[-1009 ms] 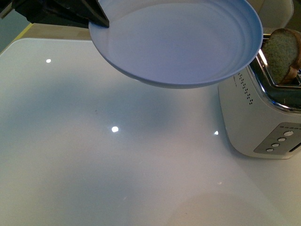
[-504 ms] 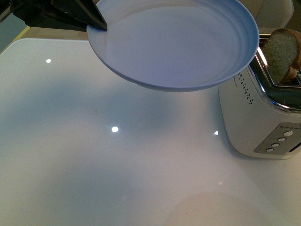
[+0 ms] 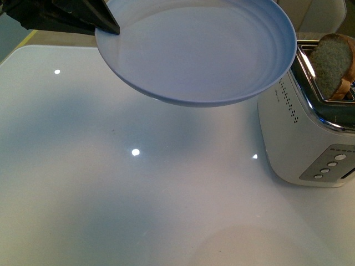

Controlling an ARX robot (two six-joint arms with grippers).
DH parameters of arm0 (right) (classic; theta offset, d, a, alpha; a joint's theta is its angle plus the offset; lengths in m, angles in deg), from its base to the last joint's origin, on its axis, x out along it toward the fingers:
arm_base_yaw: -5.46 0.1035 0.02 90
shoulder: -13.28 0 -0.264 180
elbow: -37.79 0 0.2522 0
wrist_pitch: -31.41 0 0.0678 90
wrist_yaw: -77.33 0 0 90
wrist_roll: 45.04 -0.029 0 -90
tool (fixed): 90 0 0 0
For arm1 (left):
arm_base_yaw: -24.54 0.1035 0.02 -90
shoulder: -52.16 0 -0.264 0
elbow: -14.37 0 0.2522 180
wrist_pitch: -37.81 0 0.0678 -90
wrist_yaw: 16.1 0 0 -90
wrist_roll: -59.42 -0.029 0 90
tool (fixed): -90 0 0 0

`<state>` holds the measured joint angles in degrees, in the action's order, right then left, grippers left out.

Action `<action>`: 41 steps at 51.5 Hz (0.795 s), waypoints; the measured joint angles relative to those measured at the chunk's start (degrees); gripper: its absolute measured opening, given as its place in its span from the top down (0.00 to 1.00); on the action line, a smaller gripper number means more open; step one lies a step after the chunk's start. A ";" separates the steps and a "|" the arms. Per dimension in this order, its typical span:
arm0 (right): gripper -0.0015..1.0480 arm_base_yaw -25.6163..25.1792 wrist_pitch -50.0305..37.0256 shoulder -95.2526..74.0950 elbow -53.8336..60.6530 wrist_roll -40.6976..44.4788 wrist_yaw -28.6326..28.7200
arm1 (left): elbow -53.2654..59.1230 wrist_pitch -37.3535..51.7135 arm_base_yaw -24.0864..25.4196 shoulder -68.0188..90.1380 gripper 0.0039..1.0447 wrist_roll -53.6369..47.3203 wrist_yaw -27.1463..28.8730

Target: Left arm holds plate, right arm toasts bread

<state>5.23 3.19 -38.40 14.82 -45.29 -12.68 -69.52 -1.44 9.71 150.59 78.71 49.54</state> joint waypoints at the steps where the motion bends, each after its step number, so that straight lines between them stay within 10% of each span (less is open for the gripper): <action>1: 0.98 0.02 0.17 0.31 0.22 0.00 0.00 | 0.02 0.00 0.00 0.00 0.98 -0.02 0.00; 41: 0.98 0.11 14.53 23.93 8.22 0.04 0.00 | 0.87 -0.42 0.02 -0.20 0.98 -0.61 0.50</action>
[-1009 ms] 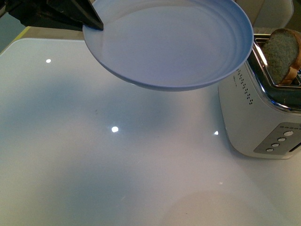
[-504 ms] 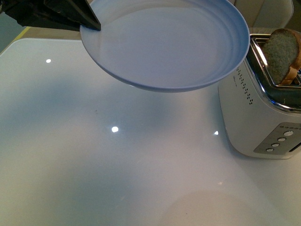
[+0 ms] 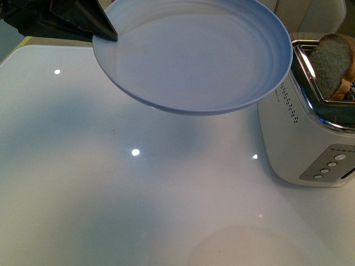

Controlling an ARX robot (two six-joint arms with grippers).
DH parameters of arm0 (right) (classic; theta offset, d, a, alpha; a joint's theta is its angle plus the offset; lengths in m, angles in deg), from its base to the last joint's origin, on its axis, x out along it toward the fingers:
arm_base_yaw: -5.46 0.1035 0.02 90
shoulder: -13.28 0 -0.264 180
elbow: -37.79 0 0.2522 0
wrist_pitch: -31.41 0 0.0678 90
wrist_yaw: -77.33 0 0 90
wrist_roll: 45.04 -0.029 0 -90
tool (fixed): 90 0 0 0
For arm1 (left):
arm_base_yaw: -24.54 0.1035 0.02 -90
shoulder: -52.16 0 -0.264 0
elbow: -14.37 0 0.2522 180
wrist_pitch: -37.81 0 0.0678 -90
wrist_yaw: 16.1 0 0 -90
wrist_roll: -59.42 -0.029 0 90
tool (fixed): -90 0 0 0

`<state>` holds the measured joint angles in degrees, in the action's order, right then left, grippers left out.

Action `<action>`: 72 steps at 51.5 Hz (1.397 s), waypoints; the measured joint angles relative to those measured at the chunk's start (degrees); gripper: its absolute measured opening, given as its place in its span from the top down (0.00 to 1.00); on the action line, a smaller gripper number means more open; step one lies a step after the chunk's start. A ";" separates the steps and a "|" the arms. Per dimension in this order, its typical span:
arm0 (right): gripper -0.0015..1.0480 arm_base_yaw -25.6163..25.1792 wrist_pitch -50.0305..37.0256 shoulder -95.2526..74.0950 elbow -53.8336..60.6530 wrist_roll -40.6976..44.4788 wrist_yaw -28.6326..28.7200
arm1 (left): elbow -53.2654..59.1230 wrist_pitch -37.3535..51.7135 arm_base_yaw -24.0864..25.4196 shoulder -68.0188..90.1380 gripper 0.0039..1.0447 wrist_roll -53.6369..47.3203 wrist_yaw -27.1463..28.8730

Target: Left arm holds plate, right arm toasts bread

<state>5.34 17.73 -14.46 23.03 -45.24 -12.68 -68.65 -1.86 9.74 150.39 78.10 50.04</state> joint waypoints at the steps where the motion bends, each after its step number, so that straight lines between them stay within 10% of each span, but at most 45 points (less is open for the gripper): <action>1: 0.98 0.00 0.59 0.66 0.00 0.00 0.02 | 0.00 -0.02 -0.02 0.00 0.98 0.00 0.00; 56: 0.98 0.02 27.32 27.26 0.00 0.04 0.00 | -0.57 -0.31 -0.42 0.02 0.98 -0.26 0.07; 72: 0.45 0.02 27.34 27.34 0.00 0.04 0.00 | -0.57 -0.28 -0.46 0.09 0.98 -0.42 0.35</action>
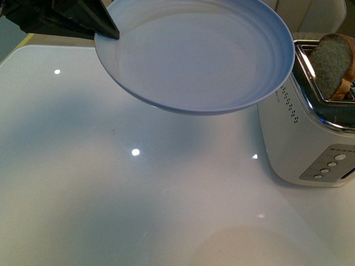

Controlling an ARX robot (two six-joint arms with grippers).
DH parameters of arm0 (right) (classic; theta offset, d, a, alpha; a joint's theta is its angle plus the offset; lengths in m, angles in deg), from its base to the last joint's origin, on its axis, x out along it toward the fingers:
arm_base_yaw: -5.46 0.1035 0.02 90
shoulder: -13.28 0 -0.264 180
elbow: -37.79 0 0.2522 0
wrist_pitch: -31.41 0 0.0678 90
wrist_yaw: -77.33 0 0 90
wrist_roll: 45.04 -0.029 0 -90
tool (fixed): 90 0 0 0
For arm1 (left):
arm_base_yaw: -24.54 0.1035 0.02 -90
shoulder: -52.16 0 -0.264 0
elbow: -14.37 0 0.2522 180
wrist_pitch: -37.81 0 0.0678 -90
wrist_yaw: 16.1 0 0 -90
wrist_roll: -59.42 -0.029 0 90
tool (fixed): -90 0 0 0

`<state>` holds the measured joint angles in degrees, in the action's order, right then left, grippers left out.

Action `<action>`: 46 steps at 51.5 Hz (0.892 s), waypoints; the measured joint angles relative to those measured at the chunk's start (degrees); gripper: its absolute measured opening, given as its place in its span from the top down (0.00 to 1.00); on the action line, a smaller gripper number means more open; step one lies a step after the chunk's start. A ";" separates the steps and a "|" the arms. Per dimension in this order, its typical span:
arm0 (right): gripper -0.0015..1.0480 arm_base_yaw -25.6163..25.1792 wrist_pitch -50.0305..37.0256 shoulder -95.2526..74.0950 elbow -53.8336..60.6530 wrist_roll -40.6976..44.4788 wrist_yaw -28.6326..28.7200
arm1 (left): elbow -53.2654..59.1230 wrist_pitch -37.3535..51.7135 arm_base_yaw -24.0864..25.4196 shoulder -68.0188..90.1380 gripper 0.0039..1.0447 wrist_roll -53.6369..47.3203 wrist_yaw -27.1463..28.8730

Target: Left arm holds plate, right arm toasts bread

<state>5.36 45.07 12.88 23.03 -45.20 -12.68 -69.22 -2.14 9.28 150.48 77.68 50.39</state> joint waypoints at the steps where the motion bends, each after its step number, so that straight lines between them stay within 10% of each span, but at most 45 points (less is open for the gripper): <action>1: 0.42 0.00 0.00 0.02 0.00 0.00 0.00 | 0.00 0.00 0.00 0.00 0.98 0.00 0.00; 12: 0.07 0.00 0.00 0.04 0.00 -0.02 0.00 | 0.00 0.61 -0.11 0.02 0.98 0.02 0.17; 46: 0.08 0.00 0.02 0.07 0.00 -0.02 0.00 | 4.04 4.44 9.01 3.13 0.98 -5.25 -1.03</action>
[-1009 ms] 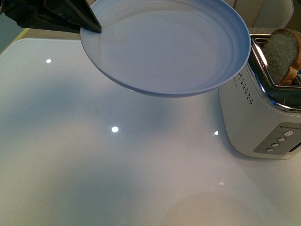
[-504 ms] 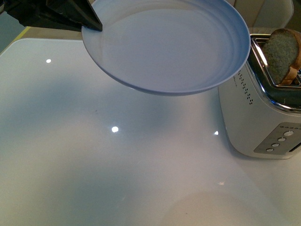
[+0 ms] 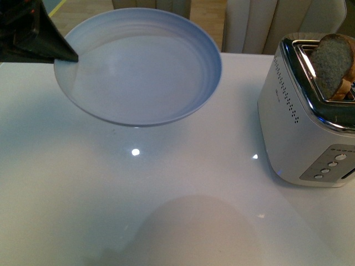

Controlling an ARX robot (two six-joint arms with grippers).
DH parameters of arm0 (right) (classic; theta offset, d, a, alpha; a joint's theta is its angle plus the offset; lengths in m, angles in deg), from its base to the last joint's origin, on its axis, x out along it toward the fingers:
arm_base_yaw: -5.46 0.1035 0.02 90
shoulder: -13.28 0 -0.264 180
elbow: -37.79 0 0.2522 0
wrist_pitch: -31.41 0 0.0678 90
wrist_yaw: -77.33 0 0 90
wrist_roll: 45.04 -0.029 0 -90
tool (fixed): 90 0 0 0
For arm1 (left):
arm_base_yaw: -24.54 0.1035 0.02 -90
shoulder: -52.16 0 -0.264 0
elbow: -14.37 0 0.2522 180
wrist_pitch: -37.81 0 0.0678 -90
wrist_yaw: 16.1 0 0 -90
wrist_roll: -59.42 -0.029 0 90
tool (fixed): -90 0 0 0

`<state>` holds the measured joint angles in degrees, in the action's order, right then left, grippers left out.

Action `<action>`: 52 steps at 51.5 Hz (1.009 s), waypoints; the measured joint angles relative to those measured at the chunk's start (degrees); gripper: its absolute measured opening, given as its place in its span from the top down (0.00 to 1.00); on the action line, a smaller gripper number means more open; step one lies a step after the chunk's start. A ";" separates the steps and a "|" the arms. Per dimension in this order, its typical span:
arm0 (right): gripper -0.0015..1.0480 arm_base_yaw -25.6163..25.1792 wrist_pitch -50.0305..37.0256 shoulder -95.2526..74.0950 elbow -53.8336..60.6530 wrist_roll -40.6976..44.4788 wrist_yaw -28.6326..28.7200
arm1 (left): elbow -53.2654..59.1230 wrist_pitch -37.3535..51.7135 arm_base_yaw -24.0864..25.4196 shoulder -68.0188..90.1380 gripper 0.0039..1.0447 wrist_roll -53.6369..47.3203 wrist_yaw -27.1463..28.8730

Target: Left arm holds plate, right arm toasts bread

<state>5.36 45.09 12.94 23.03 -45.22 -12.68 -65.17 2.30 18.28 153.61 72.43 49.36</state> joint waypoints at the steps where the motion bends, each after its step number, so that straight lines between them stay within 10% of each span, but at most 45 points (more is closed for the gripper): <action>1: 0.08 0.00 -0.02 0.00 0.00 0.00 0.00 | 0.44 0.50 0.61 0.22 0.98 -0.55 -0.33; 52: 0.08 0.00 -0.02 0.02 0.00 0.02 0.02 | 6.80 17.79 13.90 22.75 0.98 -10.91 -8.87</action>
<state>5.36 45.07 12.97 23.03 -45.20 -12.66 -58.37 20.09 32.18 176.36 61.53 40.49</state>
